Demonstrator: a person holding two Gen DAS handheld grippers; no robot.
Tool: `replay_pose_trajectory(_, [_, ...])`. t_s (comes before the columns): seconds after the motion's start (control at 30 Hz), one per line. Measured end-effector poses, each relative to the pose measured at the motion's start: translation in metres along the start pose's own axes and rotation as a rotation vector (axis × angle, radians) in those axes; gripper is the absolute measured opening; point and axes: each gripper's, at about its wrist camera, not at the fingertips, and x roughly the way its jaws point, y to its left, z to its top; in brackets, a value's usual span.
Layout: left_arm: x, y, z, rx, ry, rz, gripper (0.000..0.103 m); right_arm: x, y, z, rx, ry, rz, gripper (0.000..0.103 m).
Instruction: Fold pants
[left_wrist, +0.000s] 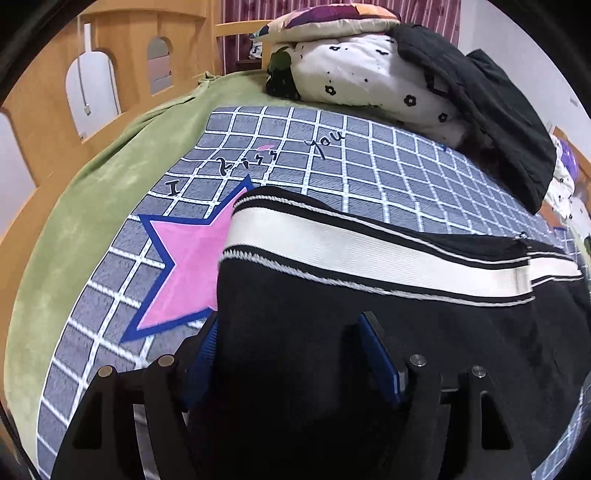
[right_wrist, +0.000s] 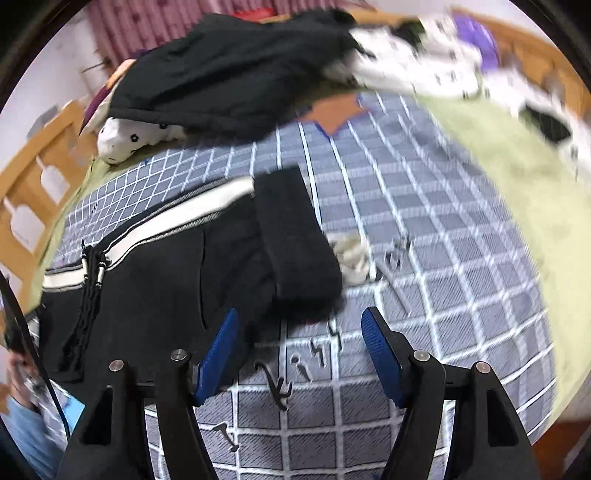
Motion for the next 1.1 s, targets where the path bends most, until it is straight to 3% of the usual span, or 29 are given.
replay_pose_trajectory(0.27, [-0.032, 0.01, -0.018, -0.055, 0.0, -0.081, 0.071, 0.063, -0.019, 0.021, 0.271, 0.125, 0.161, 0.075])
replay_pose_trajectory(0.33, [-0.031, 0.01, -0.021, -0.065, 0.014, -0.093, 0.071, 0.068, -0.02, 0.032, 0.296, 0.089, 0.165, 0.066])
replay_pose_trajectory(0.37, [-0.03, 0.009, -0.023, -0.064, 0.021, -0.08, 0.071, 0.067, -0.017, 0.037, 0.282, 0.044, 0.157, 0.051])
replay_pose_trajectory(0.4, [-0.029, 0.007, -0.025, -0.058, 0.026, -0.068, 0.071, 0.06, -0.011, 0.042, 0.239, -0.014, 0.138, 0.045])
replay_pose_trajectory(0.47, [-0.031, 0.005, -0.028, -0.043, 0.028, -0.052, 0.071, 0.019, 0.007, 0.046, 0.066, -0.241, 0.098, 0.043])
replay_pose_trajectory(0.53, [-0.034, 0.002, -0.03, -0.017, 0.024, -0.041, 0.071, -0.005, 0.022, 0.038, -0.085, -0.354, 0.048, 0.045])
replay_pose_trajectory(0.6, [-0.037, -0.002, -0.03, 0.018, 0.012, -0.012, 0.071, 0.003, 0.03, 0.027, -0.202, -0.321, -0.076, 0.052])
replay_pose_trajectory(0.7, [-0.04, -0.006, -0.028, 0.049, -0.004, 0.01, 0.071, 0.028, 0.017, 0.011, -0.29, -0.174, -0.241, 0.052])
replay_pose_trajectory(0.73, [-0.042, -0.007, -0.028, 0.05, -0.01, 0.009, 0.071, 0.028, 0.008, 0.005, -0.292, -0.163, -0.275, 0.052])
replay_pose_trajectory(0.83, [-0.046, -0.012, -0.028, 0.05, -0.026, 0.0, 0.071, -0.003, -0.01, -0.004, -0.241, -0.214, -0.266, 0.052])
replay_pose_trajectory(0.93, [-0.048, -0.02, -0.031, 0.042, -0.032, -0.019, 0.071, -0.024, -0.003, -0.004, -0.244, -0.282, -0.183, 0.052])
replay_pose_trajectory(1.0, [-0.048, -0.025, -0.038, 0.042, -0.024, -0.034, 0.071, -0.016, 0.01, -0.009, -0.291, -0.256, -0.139, 0.053])
replay_pose_trajectory(1.1, [-0.045, -0.028, -0.055, 0.038, 0.005, -0.067, 0.071, 0.029, 0.022, -0.016, -0.369, -0.16, -0.206, 0.053])
